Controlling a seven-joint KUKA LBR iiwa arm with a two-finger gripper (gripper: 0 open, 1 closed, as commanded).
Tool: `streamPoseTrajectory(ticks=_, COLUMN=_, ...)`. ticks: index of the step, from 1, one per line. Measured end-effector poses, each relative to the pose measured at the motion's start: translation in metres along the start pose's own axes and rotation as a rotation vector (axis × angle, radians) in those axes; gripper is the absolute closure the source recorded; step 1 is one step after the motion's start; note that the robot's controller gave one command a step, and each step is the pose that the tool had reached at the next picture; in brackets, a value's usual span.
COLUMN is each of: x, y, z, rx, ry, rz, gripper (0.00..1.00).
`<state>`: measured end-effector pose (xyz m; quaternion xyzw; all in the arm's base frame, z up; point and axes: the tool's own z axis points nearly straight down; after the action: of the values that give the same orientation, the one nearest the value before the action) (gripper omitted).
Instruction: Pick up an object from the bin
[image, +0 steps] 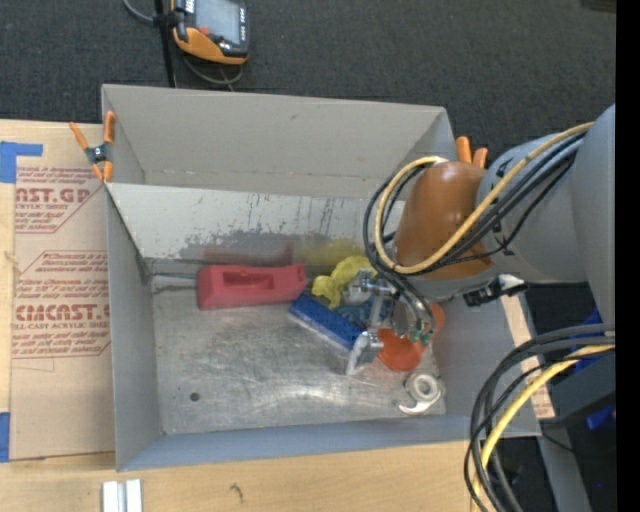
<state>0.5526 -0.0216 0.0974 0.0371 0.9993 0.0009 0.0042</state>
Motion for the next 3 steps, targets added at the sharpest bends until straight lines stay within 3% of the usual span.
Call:
streamPoseTrajectory(ticks=1, x=-0.014, y=0.006, z=0.022, rx=-0.004, ry=0.009, rz=0.145, gripper=0.0)
streamPoseTrajectory(ticks=2, x=0.001, y=0.006, z=0.02, rx=-0.003, ry=-0.021, rz=0.088, gripper=0.0)
streamPoseTrajectory(ticks=3, x=-0.005, y=0.007, z=0.021, rx=-0.001, ry=0.003, rz=0.12, gripper=0.0)
